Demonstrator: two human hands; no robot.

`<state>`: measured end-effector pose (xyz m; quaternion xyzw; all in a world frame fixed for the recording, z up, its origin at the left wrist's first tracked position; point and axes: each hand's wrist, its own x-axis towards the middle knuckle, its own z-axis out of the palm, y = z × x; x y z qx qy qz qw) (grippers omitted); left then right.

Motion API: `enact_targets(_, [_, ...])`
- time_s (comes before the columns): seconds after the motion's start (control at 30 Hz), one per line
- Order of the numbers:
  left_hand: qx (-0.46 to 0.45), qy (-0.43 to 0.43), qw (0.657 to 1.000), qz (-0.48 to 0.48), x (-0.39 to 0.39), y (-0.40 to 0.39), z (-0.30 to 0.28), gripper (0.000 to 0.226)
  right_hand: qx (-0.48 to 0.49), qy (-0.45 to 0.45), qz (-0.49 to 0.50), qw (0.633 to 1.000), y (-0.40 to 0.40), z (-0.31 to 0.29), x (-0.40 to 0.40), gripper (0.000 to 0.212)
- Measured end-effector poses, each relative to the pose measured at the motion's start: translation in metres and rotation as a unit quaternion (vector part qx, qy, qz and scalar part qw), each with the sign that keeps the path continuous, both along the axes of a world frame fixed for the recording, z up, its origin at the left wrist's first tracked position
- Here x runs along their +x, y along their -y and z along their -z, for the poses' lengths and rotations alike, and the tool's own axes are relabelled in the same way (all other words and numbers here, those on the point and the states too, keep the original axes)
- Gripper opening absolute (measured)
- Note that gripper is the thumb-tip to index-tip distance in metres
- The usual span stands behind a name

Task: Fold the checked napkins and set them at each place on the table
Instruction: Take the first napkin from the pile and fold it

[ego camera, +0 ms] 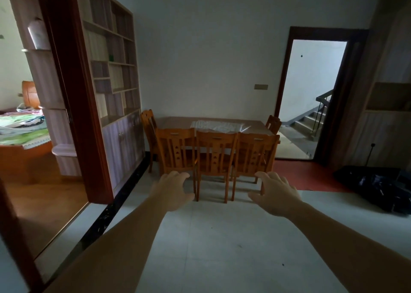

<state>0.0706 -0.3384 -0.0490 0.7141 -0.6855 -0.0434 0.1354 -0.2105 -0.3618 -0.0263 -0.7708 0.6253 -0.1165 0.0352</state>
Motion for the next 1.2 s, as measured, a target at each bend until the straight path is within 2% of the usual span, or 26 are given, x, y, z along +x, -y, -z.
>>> enact_targets(0.23, [0.000, 0.001, 1.000, 0.006, -0.015, 0.125, 0.004, 0.070, 0.011, 0.006, -0.006, 1.000, 0.128, 0.008, -0.002, 0.072])
enact_targets(0.53, [0.024, 0.028, 0.999, -0.013, -0.062, 0.334, -0.004, 0.068, 0.007, 0.031, -0.026, 0.999, 0.354, -0.001, -0.042, 0.075])
enact_targets(0.73, [0.020, 0.036, 0.999, -0.025, -0.085, 0.459, -0.015, 0.068, 0.017, 0.042, -0.034, 0.998, 0.477, -0.006, -0.054, 0.072])
enact_targets(0.97, [0.022, 0.032, 0.999, -0.034, -0.076, 0.597, 0.001, 0.070, 0.020, 0.031, -0.050, 0.998, 0.613, 0.006, -0.039, 0.071])
enact_targets(1.2, [0.024, 0.003, 0.999, -0.026, -0.046, 0.774, 0.026, 0.070, 0.029, -0.007, -0.040, 0.999, 0.782, 0.025, -0.013, 0.072])
